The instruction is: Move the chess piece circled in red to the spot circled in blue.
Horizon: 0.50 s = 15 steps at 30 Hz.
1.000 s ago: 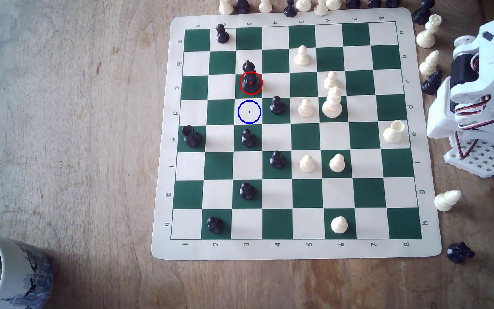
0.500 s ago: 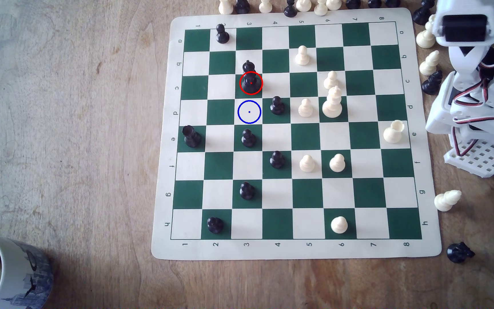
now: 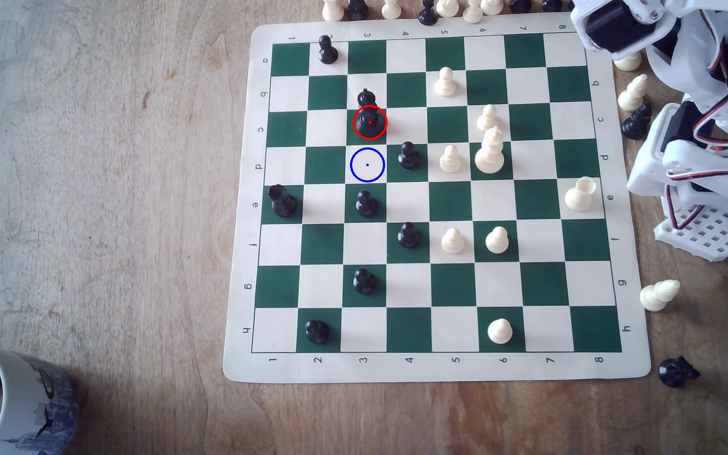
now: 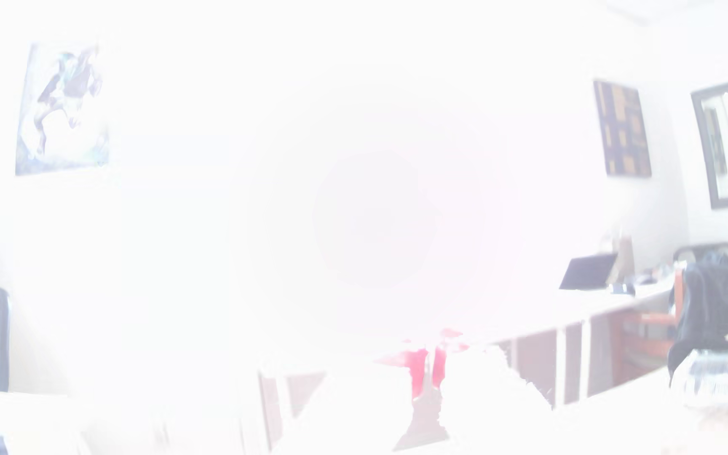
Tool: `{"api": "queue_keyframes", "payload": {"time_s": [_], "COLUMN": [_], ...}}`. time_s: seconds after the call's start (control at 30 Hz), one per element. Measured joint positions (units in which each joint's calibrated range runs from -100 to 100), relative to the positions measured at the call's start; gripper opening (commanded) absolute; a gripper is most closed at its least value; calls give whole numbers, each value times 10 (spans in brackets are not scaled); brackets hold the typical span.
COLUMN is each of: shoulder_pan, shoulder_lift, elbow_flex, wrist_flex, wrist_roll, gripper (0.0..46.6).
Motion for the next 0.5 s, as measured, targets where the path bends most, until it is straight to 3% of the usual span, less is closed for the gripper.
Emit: {"api": "queue_keyframes", "payload": {"time_s": [0.07, 0.33, 0.4, 0.5], "shoulder_pan": [7, 27, 19, 14], "shoulder_lift": [44, 293, 320, 395], "elbow_flex": [-33, -257, -283, -365], "wrist_flex": [57, 264, 293, 345], "wrist_roll": [21, 15, 10, -18], "gripper": [4, 6, 6, 14]}}
